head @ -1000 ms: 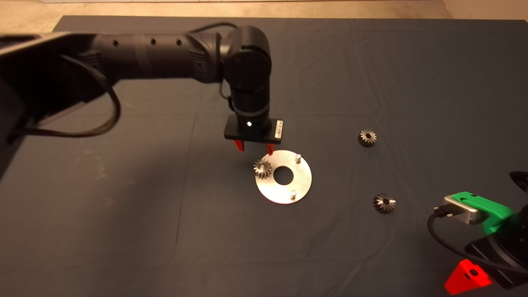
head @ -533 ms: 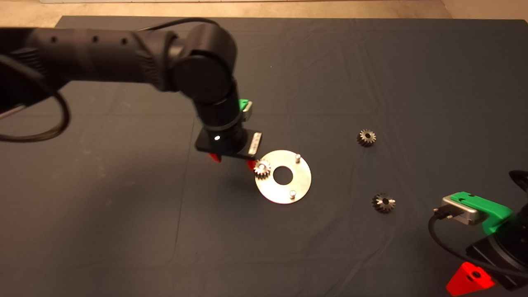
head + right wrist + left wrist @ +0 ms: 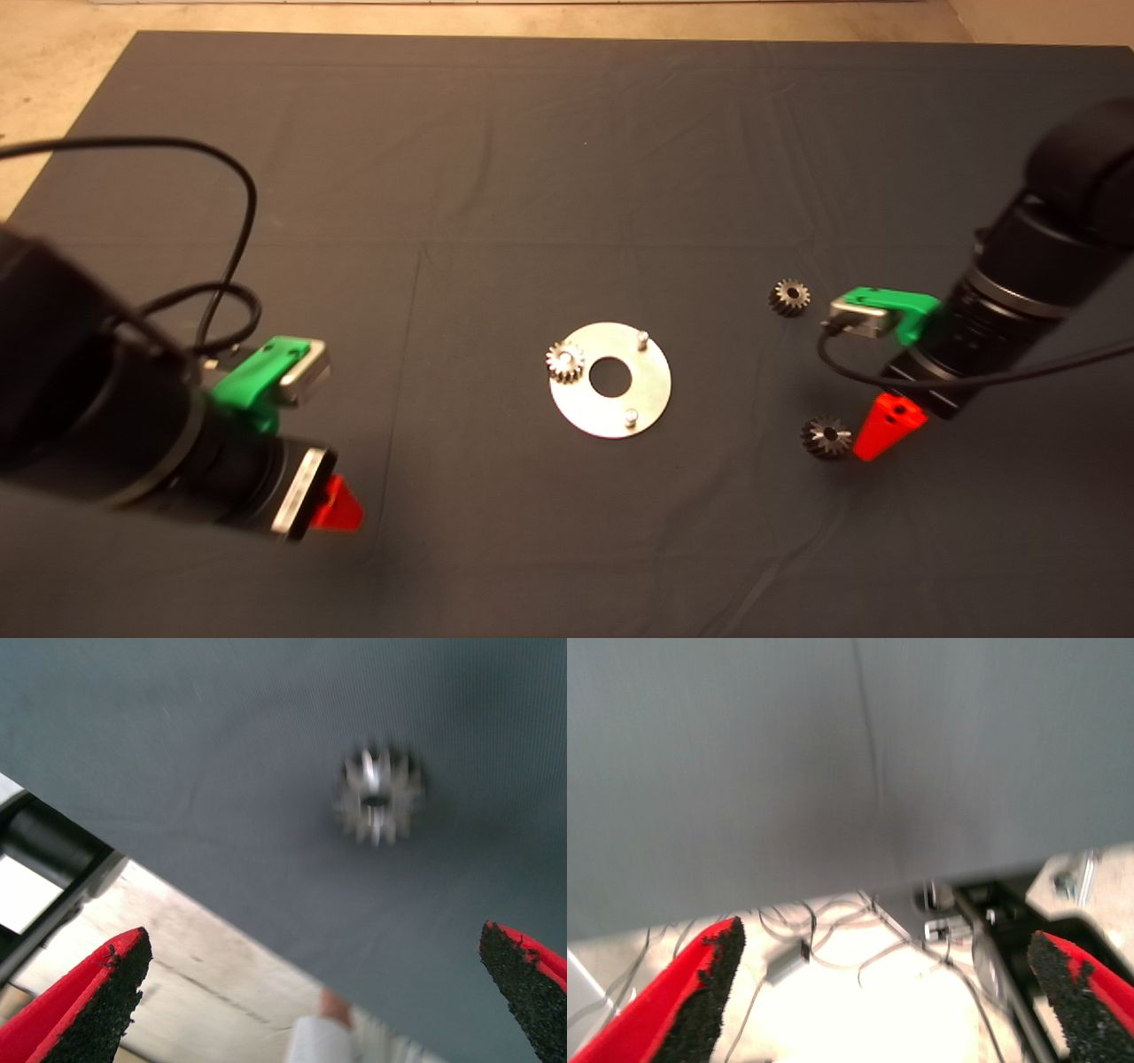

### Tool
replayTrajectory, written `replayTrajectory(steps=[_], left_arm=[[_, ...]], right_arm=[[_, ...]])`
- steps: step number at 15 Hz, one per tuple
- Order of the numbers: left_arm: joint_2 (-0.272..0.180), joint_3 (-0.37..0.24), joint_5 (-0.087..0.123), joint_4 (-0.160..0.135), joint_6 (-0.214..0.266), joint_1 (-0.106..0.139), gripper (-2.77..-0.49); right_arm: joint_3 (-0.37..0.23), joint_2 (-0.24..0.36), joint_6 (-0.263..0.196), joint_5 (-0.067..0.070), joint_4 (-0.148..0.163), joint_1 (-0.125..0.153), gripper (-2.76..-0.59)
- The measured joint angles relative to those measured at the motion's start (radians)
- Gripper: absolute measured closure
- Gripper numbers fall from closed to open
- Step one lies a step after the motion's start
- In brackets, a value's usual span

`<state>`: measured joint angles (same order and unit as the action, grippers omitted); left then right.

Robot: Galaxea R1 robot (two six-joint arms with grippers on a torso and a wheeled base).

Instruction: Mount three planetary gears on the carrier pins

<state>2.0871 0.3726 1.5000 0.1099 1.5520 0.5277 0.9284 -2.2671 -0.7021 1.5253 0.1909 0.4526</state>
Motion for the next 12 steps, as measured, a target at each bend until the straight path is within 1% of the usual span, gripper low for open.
replayTrajectory(steps=[1,2,3,4,5,6,7,8,9,11,12], left_arm=[[-0.032,-0.018,0.006,-0.010,0.008,0.000,-2.33],[-0.047,-0.023,0.020,-0.021,0.012,0.000,-2.33],[-0.054,-0.024,0.025,-0.034,0.015,0.000,-2.33],[-0.057,-0.026,0.023,-0.041,0.016,0.000,-2.33],[-0.073,-0.026,0.020,-0.044,0.019,0.000,-2.33],[-0.090,-0.026,0.021,-0.044,0.021,0.003,-2.33],[-0.101,-0.026,0.026,-0.046,0.022,0.003,-2.33],[-0.101,-0.027,0.026,-0.051,0.022,0.003,-2.33],[-0.100,-0.028,0.026,-0.052,0.022,0.003,-2.33],[-0.098,-0.028,0.026,-0.052,0.022,0.003,-2.33],[-0.098,-0.028,0.026,-0.052,0.023,0.003,-2.33]], right_arm=[[0.045,-0.025,0.068,0.000,-0.001,0.000,-2.75],[0.083,-0.043,0.131,0.001,-0.003,0.000,-2.75],[0.124,-0.067,0.209,0.001,-0.006,0.004,-2.75],[0.150,-0.086,0.284,-0.001,-0.009,0.008,-2.75],[0.173,-0.098,0.356,-0.002,-0.016,0.010,-2.75],[0.193,-0.102,0.407,0.000,-0.034,0.010,-2.75],[0.211,-0.108,0.447,0.001,-0.074,0.011,-2.75],[0.225,-0.119,0.476,0.001,-0.124,0.012,-2.75],[0.234,-0.126,0.501,-0.002,-0.159,0.014,-2.75],[0.259,-0.127,0.545,-0.001,-0.225,0.019,-2.75],[0.274,-0.128,0.563,0.000,-0.274,0.021,-2.75]])
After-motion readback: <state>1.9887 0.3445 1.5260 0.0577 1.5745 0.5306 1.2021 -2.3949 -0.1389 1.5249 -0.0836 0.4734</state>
